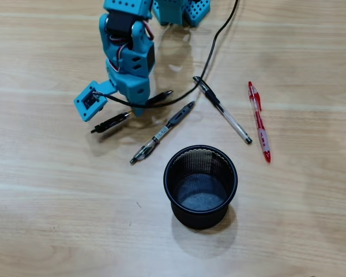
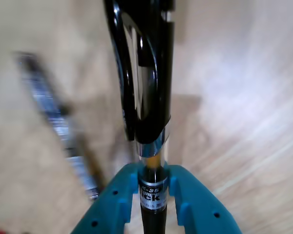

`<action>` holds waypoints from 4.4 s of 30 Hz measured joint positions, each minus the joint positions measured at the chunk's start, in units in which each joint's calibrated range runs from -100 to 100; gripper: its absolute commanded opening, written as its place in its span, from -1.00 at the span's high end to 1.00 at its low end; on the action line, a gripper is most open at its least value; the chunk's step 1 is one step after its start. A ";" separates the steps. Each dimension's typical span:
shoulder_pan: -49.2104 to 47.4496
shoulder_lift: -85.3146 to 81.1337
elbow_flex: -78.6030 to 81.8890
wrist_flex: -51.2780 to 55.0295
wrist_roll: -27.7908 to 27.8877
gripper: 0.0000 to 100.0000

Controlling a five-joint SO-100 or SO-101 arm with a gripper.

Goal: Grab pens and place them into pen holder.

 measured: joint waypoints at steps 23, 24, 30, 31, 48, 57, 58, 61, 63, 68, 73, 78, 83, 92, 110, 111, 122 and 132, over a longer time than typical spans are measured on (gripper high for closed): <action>-15.72 -33.90 -6.21 -27.19 13.84 0.96; -17.63 -32.88 -6.30 -30.99 14.62 0.96; -22.39 -22.85 -6.12 -45.32 15.86 0.96; -22.68 -20.65 -6.39 -48.17 15.86 0.96; -24.20 -1.36 -6.30 -61.72 18.36 0.93; -24.30 -1.10 -6.21 -61.72 18.36 0.71; -24.30 -1.10 -6.21 -61.72 18.36 0.71; -24.30 -1.10 -6.03 -61.72 18.36 0.71; -24.30 -1.10 -6.03 -61.72 18.36 0.71; -24.30 -1.10 -6.03 -61.89 18.36 0.71; -24.39 -1.70 -5.68 -61.89 18.36 0.78; -25.54 -5.95 -5.68 -55.33 18.41 0.95; -25.06 -11.89 -5.68 -41.78 20.08 0.96; -25.35 -22.18 -5.68 -13.72 20.13 0.96; -25.54 -20.56 -12.87 16.31 11.81 0.96; -26.01 -19.37 -12.87 16.31 10.77 0.96; -27.44 -9.77 -12.95 26.93 0.52 0.96; -25.82 0.85 -20.14 26.93 0.10 0.67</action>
